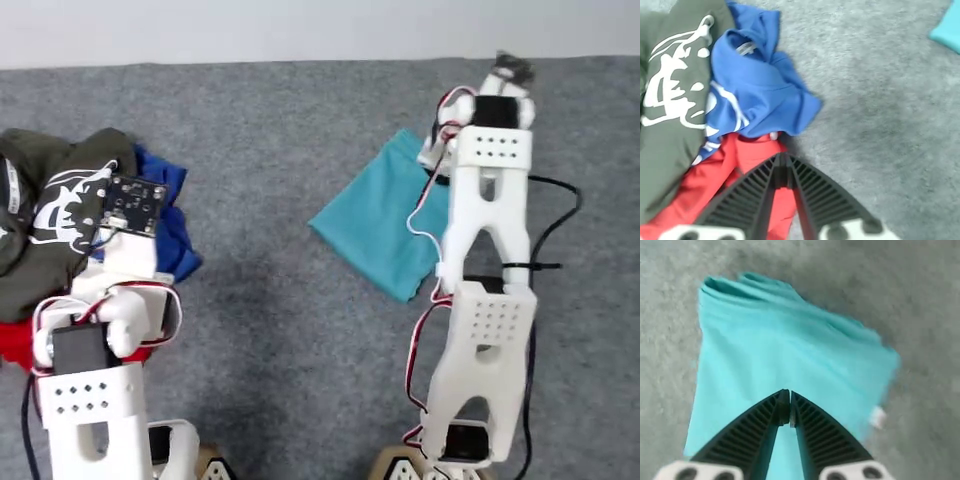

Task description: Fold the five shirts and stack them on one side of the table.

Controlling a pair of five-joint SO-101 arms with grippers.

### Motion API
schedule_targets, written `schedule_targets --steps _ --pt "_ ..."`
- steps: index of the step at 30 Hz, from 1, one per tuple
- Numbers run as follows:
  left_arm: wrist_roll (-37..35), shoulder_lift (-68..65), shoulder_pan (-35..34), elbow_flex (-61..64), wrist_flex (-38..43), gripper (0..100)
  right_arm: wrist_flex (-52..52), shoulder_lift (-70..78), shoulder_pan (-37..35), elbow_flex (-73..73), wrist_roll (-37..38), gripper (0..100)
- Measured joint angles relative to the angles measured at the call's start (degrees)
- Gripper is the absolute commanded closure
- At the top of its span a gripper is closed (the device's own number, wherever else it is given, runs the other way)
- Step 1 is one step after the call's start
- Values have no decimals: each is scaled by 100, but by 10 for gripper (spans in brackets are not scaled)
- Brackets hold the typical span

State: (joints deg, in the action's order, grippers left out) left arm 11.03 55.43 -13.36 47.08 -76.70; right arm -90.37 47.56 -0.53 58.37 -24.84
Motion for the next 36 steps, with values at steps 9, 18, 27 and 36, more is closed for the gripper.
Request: schedule_targets --steps 9,18,27,36 --pt "0 0 -721 0 264 996 2585 1169 -88 0 571 988" --pt "0 0 -738 0 316 996 3525 1864 -97 9 985 988" --pt "0 0 -738 0 316 996 2549 1653 -308 1081 985 988" --pt "0 0 -738 0 316 996 2558 1987 -686 1231 985 987"
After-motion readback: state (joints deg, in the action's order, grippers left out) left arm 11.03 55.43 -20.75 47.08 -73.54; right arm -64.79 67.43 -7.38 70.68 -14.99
